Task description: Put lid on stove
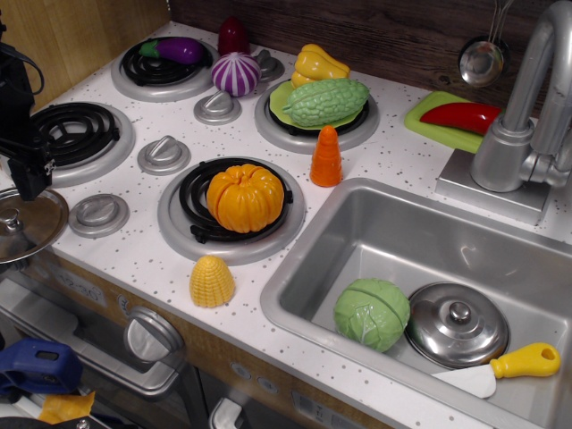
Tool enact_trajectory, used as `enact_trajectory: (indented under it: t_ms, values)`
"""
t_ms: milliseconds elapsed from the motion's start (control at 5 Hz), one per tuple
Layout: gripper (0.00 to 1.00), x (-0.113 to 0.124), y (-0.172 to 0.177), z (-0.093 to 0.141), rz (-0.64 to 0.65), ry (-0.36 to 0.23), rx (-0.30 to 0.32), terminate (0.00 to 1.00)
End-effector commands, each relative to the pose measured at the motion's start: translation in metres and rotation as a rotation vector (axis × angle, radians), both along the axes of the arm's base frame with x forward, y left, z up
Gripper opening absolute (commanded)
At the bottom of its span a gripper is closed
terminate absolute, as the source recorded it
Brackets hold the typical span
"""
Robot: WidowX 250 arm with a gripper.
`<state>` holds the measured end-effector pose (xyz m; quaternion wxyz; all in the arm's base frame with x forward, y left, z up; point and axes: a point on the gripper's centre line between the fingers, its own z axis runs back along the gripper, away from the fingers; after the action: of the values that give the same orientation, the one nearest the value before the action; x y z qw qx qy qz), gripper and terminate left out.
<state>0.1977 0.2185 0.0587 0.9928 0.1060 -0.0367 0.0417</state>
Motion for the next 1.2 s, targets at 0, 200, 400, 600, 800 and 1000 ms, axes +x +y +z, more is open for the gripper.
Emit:
enact_trajectory:
  t_ms: [0, 200, 400, 600, 800, 1000]
  values:
    - [1.0, 0.0, 0.0, 0.0, 0.0, 0.0, 0.0, 0.0]
    - [1.0, 0.002, 0.007, -0.006, -0.011, -0.014, 0.0, 0.0]
    - [1.0, 0.003, 0.013, -0.013, -0.031, -0.033, -0.004, 0.0]
    - [1.0, 0.004, 0.017, -0.019, -0.028, -0.035, -0.004, 0.0]
    - [1.0, 0.0, 0.024, -0.021, -0.026, -0.025, -0.003, 0.0]
    - [1.0, -0.002, 0.032, -0.02, -0.037, -0.017, -0.019, 0.0]
